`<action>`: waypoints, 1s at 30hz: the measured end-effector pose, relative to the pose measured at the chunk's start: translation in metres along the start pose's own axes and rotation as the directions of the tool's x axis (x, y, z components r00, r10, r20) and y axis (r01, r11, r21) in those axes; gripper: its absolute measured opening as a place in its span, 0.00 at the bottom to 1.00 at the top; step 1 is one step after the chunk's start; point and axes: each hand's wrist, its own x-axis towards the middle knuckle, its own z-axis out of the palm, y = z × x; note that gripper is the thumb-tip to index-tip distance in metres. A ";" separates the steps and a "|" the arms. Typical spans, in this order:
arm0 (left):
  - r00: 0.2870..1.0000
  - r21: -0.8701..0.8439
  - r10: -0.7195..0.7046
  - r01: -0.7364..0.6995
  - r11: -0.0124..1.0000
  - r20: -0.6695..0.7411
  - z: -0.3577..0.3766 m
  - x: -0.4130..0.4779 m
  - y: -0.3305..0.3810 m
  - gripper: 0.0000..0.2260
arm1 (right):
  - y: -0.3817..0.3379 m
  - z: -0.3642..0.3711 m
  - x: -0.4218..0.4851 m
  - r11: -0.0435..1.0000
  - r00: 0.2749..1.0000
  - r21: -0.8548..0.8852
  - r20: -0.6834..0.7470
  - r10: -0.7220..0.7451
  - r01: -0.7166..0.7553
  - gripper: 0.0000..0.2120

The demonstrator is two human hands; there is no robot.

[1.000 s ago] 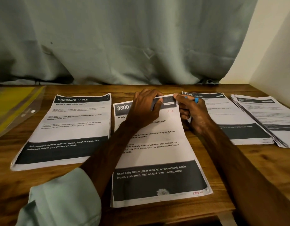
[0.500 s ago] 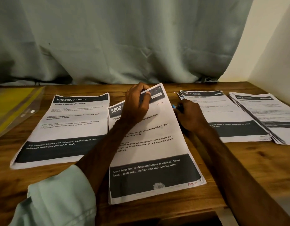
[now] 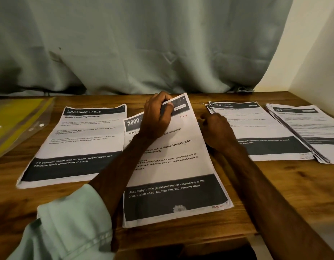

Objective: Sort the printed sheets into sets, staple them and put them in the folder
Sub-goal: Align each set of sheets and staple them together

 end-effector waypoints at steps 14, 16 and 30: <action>0.981 0.179 -0.132 0.157 0.971 -0.142 -0.024 0.019 -0.002 0.10 | -0.050 -0.051 -0.044 0.932 0.980 0.358 0.198 -0.017 -0.056 0.09; 0.967 0.166 -0.204 0.229 0.959 -0.155 -0.041 0.017 -0.004 0.14 | -0.058 -0.064 -0.040 0.941 0.997 0.339 0.081 -0.011 -0.017 0.12; 0.723 0.165 -0.681 0.690 0.705 -0.115 -0.225 -0.026 -0.043 0.11 | -0.165 -0.019 0.011 0.762 0.995 0.647 -0.042 0.087 -0.039 0.12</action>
